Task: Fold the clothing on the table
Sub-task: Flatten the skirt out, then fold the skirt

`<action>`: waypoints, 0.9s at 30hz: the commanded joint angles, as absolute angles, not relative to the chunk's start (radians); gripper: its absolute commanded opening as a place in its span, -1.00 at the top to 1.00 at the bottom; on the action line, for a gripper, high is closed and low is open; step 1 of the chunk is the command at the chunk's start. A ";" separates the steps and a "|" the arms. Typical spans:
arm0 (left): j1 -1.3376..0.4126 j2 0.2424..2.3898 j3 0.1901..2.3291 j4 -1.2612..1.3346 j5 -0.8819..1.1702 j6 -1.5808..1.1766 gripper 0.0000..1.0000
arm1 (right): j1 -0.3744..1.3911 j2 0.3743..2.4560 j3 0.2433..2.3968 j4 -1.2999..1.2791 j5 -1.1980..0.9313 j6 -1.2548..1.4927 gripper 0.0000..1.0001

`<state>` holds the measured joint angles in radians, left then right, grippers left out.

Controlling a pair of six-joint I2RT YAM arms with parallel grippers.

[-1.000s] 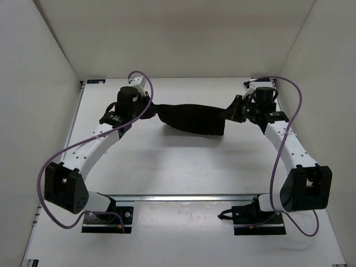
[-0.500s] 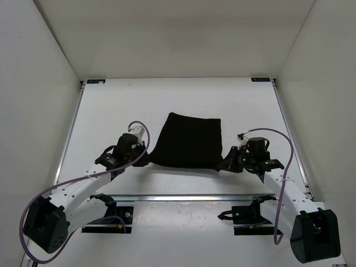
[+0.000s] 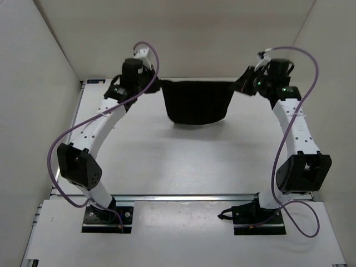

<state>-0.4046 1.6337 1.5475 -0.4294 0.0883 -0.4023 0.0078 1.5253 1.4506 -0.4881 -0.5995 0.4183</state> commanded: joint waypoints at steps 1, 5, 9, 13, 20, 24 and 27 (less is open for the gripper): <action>-0.391 1.589 1.820 -0.506 0.002 -0.322 1.00 | -0.060 1.520 1.739 -0.575 -0.619 0.367 1.00; -0.408 1.487 1.768 -0.483 -0.084 -0.256 1.00 | -0.118 1.455 1.711 -0.551 -0.638 0.351 1.00; -0.409 1.288 1.439 -0.402 -0.080 -0.269 1.00 | -0.138 1.286 1.366 -0.430 -0.680 0.351 0.99; -0.475 1.082 1.090 -0.397 -0.086 -0.310 1.00 | -0.007 1.096 0.941 -0.379 -0.618 0.373 1.00; -0.592 0.772 0.720 -0.554 -0.042 -0.459 1.00 | 0.357 0.755 0.473 -0.406 -0.463 0.592 1.00; -0.488 0.652 0.673 -0.604 0.005 -0.437 1.00 | 0.244 0.699 0.457 -0.420 -0.567 0.583 1.00; -0.420 0.716 0.677 -0.554 0.061 -0.416 1.00 | 0.135 0.788 0.498 -0.355 -0.665 0.529 0.98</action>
<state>-0.4690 0.6662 0.6682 -0.5846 0.0364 -0.4248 0.2104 0.7315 0.4469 -0.4404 -0.6090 0.5518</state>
